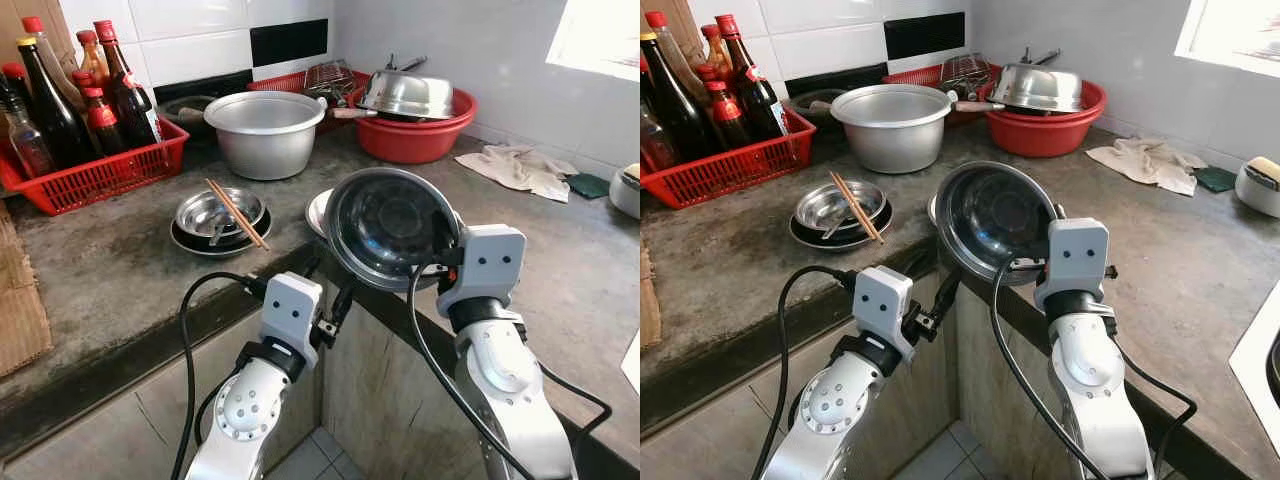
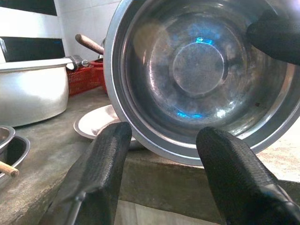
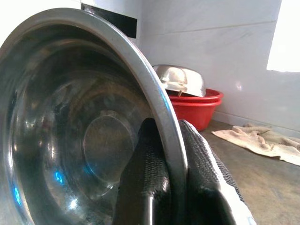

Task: Kitchen organization

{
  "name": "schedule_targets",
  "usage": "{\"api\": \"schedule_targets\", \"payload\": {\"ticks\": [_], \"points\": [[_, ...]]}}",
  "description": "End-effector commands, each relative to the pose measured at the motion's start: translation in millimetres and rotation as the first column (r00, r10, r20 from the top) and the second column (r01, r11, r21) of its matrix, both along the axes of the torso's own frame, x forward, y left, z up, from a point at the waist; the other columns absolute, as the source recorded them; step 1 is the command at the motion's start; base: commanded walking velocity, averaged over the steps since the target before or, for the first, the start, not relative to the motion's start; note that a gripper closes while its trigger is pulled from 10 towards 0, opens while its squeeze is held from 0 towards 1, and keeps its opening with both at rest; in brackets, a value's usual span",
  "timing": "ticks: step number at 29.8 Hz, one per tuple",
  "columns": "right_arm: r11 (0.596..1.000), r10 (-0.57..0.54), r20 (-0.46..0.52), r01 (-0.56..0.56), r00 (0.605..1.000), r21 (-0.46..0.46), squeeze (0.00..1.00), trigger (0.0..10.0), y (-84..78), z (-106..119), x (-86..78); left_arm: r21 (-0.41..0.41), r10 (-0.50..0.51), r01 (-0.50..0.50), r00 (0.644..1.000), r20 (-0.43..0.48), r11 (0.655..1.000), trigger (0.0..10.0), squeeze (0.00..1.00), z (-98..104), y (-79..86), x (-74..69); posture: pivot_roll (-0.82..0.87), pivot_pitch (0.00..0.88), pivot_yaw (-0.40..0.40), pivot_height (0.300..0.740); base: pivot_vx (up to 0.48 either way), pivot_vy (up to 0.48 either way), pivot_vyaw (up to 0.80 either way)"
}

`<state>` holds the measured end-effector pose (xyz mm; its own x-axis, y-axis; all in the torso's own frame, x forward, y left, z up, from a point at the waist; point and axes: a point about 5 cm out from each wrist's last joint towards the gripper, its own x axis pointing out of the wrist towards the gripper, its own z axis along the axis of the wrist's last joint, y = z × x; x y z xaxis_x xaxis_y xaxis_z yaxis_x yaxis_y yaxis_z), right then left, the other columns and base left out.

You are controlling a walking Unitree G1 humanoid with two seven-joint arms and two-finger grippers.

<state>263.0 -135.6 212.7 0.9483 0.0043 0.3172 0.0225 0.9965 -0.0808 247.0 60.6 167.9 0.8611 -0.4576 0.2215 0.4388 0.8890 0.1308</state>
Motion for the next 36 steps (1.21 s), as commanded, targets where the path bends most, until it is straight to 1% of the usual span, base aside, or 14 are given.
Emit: {"api": "schedule_targets", "payload": {"ticks": [1, 20, 36], "points": [[1.000, 0.002, 0.000, -0.002, 1.000, -0.002, 0.00, 10.0, 0.2, 0.9, -0.7, 0.000, 0.009, -0.009, 1.000, 0.010, 1.000, 10.0, 0.00, 4.1, -1.0, -0.5, 0.00, 0.000, -0.044, 0.740, 0.000, 0.000, 0.00], [1.000, 0.002, 0.000, -0.002, 1.000, 0.000, 0.00, 10.0, 0.9, 1.4, 1.1, 0.010, 0.007, -0.007, 1.000, -0.007, 1.000, 10.0, 0.00, -1.1, -0.5, -2.3, -0.01, 0.000, -0.042, 0.740, 0.000, 0.000, 0.00], [1.000, 0.000, -0.001, 0.000, 1.000, 0.003, 0.00, 10.0, 1.9, 0.2, 3.0, 0.010, -0.005, 0.005, 1.000, -0.010, 1.000, 10.0, 0.00, -2.3, -1.1, -2.1, 0.00, 0.000, -0.035, 0.740, -0.277, 0.000, 0.00]]}}
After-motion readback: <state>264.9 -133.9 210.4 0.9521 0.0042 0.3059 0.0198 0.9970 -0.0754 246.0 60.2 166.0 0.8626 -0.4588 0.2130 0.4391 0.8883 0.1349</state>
